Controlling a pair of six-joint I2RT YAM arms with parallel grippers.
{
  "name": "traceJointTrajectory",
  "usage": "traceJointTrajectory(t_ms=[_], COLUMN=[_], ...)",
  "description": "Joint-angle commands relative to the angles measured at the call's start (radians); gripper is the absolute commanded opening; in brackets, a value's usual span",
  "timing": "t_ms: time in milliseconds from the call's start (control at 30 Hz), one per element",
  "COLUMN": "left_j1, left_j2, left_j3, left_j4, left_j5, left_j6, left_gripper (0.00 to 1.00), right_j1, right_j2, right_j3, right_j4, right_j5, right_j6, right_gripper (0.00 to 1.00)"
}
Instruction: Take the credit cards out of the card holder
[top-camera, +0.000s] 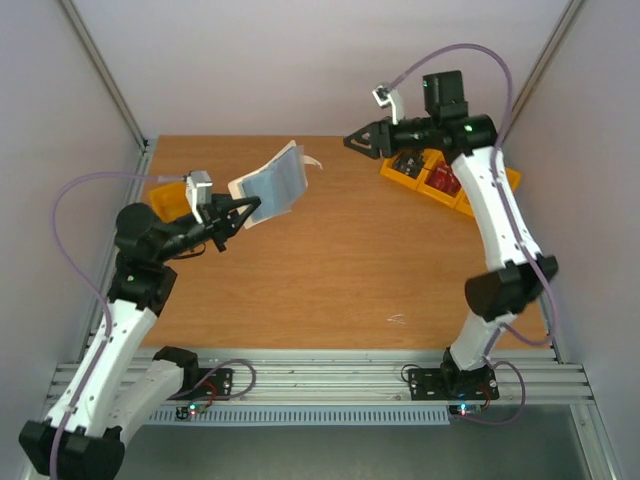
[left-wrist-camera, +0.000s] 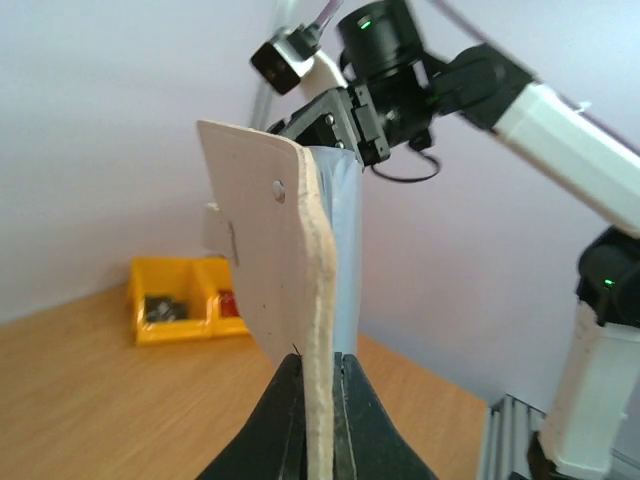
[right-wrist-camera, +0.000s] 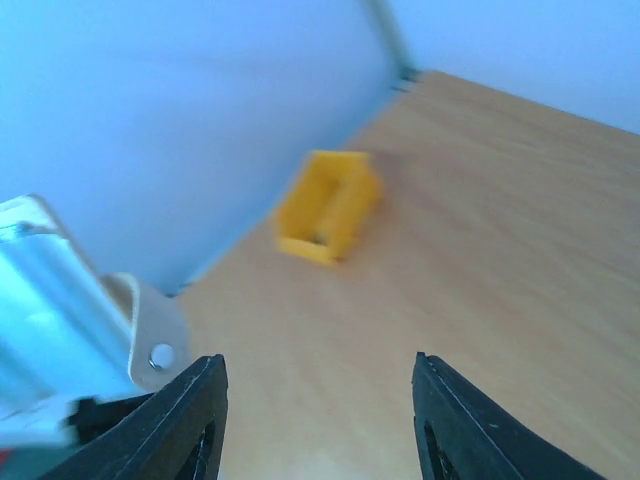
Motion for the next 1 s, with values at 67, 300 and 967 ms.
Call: traceJointTrajectory(t_ms=[67, 300, 967], left_j1=[0.003, -0.006, -0.011], left_j2=[-0.113, -0.161, -0.236], left_j3=[0.023, 0.036, 0.043], left_j4=[0.118, 0.176, 0.154], left_j5=[0.188, 0.211, 0.211], left_j6=[-0.051, -0.111, -0.126], left_gripper=[0.00, 0.00, 0.00], right_j1=[0.065, 0.251, 0.334], right_j2=[-0.277, -0.446, -0.375], right_j3=[-0.277, -0.425, -0.364], right_j4=[0.207, 0.232, 0.185], right_j5=[-0.501, -0.397, -0.193], right_j6=[0.035, 0.030, -0.015], right_gripper=[0.52, 0.59, 0.72])
